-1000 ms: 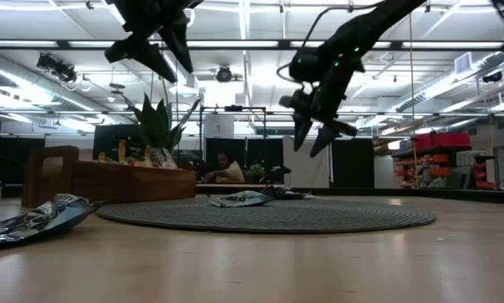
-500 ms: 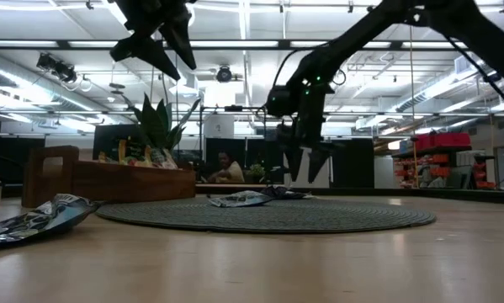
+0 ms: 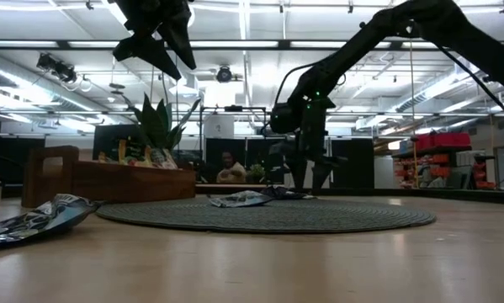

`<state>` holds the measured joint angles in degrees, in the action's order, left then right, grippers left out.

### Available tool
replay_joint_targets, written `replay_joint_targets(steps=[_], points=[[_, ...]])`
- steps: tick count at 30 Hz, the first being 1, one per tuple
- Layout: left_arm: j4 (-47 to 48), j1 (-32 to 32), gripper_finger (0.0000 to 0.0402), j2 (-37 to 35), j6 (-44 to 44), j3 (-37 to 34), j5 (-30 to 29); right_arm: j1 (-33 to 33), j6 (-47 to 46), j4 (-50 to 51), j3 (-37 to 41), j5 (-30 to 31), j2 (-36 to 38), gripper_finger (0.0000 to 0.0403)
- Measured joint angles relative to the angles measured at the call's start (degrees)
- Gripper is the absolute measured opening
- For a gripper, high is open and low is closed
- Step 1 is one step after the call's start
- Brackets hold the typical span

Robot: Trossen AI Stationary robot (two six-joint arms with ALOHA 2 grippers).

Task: Pick & Place Tea
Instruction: Put the yellow tea bag into the middle section of the wooden organizer

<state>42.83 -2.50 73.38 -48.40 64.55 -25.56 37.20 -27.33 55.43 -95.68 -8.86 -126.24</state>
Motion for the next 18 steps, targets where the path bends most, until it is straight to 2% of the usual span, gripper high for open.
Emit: replay_joint_targets(steps=[9, 12, 16, 18], points=[[-0.1, 0.0, 0.0186, 0.0, 0.2, 0.0, 0.0, 1.1, 4.6, 2.3, 0.2, -2.1, -1.0, 0.0136], [-0.2, 0.0, 0.0186, 0.0, 0.0, 0.0, 0.0, 1.1, 5.9, 2.3, 0.2, -1.0, -1.0, 0.0095], [-0.3, 0.0, 0.0186, 0.0, -0.1, 0.0, 0.0, 1.2, 7.6, 2.3, 0.3, -0.2, -1.1, 0.002], [-0.3, 0.0, 0.0186, 0.0, -0.4, 0.0, 0.0, 1.2, 8.3, 2.2, 0.3, 0.0, -1.1, 0.0009]])
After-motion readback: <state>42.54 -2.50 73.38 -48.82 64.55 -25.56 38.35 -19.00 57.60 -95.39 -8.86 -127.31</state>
